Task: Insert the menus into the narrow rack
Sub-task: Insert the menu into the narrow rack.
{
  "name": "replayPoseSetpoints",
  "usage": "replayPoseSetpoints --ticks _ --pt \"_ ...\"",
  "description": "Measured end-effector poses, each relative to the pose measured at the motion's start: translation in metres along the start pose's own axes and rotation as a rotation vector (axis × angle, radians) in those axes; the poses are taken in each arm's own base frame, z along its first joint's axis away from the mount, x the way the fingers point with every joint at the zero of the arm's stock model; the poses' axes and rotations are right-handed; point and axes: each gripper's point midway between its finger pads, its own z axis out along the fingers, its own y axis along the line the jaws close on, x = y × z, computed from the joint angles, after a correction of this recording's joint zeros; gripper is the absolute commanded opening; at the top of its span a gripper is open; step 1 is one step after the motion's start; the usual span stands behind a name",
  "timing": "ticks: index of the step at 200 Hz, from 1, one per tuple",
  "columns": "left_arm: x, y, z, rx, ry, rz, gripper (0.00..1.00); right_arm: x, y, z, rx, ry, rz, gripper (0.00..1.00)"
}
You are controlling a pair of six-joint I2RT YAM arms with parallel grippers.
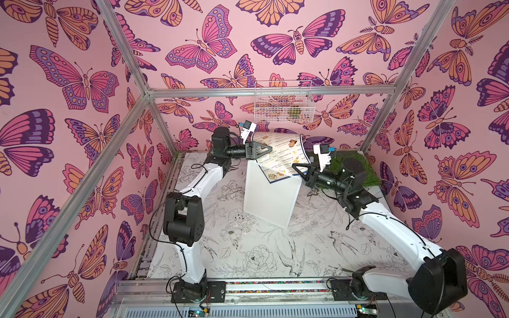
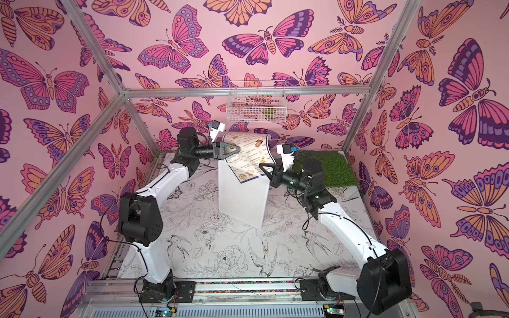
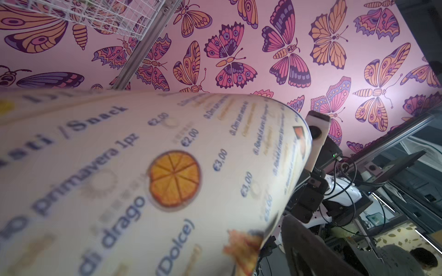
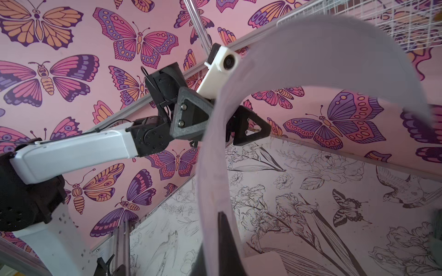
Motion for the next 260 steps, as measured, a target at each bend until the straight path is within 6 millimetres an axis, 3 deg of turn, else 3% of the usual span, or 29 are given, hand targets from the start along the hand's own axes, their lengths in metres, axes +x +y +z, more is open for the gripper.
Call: replayPoseSetpoints --ticks 48,80,120,147,163,191,204,212,245,260 --pt "-0.003 0.008 -0.015 -0.048 -0.044 -0.04 0.85 0.003 -0.01 0.0 0.048 -0.016 -0.02 0.03" --pt "0.0 0.014 -0.022 -0.058 -0.07 -0.066 0.66 0.019 -0.021 -0.003 0.087 -0.003 -0.002 0.03" --pt "-0.014 0.006 -0.031 -0.031 -0.116 -0.057 0.48 0.016 -0.021 -0.007 0.103 -0.022 -0.01 0.04" --pt "-0.017 0.002 -0.032 -0.023 -0.125 -0.046 0.24 0.015 -0.021 -0.008 0.108 -0.027 -0.012 0.04" --pt "-0.016 0.004 -0.032 -0.026 -0.123 -0.051 0.22 0.014 -0.021 -0.008 0.109 -0.029 -0.013 0.04" --pt "-0.013 0.008 -0.031 -0.039 -0.116 -0.061 0.09 0.014 -0.022 -0.008 0.11 -0.029 -0.013 0.06" --pt "-0.012 0.01 -0.031 -0.044 -0.112 -0.065 0.0 0.015 -0.021 -0.008 0.109 -0.027 -0.012 0.1" --pt "-0.011 0.011 -0.031 -0.047 -0.11 -0.063 0.0 0.015 -0.021 -0.007 0.11 -0.026 -0.012 0.14" --pt "-0.008 0.015 -0.031 -0.056 -0.103 -0.083 0.0 0.017 -0.022 -0.008 0.116 -0.016 -0.005 0.49" --pt "-0.008 0.015 -0.031 -0.058 -0.101 -0.087 0.0 0.016 -0.021 -0.007 0.118 -0.006 0.001 0.56"
